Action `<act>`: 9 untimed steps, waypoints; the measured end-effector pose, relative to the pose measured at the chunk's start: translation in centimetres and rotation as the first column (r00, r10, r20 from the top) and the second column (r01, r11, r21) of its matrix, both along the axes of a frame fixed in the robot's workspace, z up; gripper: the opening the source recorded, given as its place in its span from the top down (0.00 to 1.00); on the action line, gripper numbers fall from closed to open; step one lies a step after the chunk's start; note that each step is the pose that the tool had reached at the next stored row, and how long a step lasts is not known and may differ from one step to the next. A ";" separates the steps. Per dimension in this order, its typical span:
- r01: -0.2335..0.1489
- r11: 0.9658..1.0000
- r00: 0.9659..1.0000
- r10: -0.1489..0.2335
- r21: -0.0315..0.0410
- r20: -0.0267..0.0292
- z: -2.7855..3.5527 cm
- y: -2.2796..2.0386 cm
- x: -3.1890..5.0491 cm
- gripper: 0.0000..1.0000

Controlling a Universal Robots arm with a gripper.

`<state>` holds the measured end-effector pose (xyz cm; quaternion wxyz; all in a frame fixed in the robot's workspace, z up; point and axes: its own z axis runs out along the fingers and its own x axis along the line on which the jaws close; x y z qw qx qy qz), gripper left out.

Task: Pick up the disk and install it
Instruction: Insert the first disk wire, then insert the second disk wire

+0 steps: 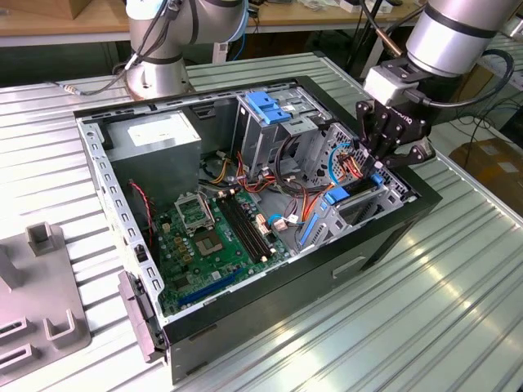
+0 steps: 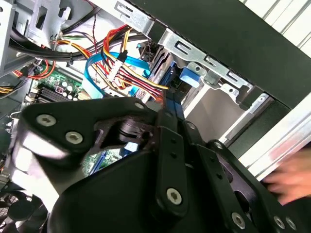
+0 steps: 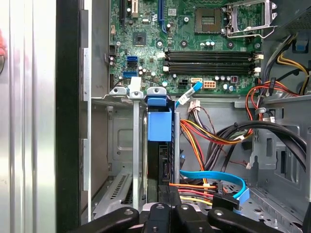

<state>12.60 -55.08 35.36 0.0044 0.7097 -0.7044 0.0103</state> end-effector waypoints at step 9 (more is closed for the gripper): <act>0.000 1.000 1.000 0.000 0.000 0.000 0.07 0.00 0.00 0.90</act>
